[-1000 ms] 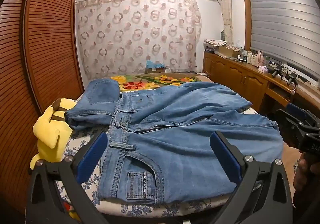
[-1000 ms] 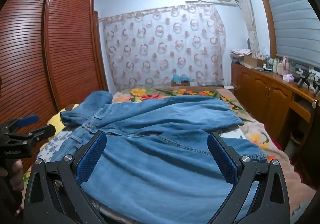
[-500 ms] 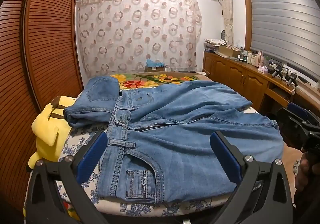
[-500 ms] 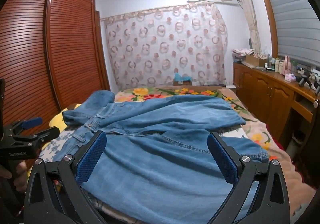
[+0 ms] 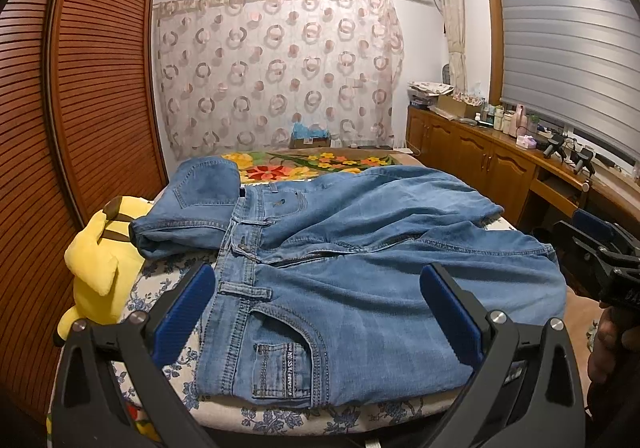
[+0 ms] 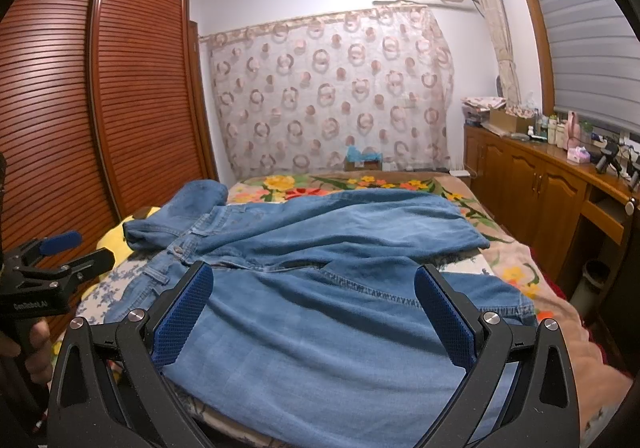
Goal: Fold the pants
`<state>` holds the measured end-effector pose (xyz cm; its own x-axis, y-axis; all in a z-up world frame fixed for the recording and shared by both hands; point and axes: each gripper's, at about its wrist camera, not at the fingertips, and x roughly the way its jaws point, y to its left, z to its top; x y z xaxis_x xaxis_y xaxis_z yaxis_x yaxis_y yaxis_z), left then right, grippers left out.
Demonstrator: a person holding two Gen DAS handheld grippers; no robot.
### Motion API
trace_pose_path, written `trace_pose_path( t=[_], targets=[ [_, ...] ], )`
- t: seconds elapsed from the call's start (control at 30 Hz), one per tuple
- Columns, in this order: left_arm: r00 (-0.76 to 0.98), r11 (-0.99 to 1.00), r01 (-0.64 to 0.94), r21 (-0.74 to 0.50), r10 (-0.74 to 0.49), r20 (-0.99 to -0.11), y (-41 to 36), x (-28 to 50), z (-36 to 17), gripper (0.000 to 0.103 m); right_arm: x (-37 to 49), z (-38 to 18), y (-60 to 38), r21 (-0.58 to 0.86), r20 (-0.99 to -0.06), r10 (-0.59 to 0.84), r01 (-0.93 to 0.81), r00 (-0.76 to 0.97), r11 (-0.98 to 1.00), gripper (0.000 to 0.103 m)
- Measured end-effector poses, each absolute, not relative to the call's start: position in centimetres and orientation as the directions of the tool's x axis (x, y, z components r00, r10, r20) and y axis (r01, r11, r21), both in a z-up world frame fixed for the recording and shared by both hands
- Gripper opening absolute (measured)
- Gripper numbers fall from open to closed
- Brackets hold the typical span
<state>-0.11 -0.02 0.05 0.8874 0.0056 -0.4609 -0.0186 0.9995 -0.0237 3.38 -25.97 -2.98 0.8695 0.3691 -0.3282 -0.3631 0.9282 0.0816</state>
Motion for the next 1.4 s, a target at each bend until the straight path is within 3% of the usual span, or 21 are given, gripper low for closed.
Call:
trace_pose_path(
  t=[1.4],
  targets=[
    [0.894,1.0,-0.021,-0.02,0.01,-0.449,-0.06,-0.3,0.92,0.103,3.36,-2.9,-26.0,0.082,-0.325,0.365,-0.359,0.872,0.93,0.103]
  ],
)
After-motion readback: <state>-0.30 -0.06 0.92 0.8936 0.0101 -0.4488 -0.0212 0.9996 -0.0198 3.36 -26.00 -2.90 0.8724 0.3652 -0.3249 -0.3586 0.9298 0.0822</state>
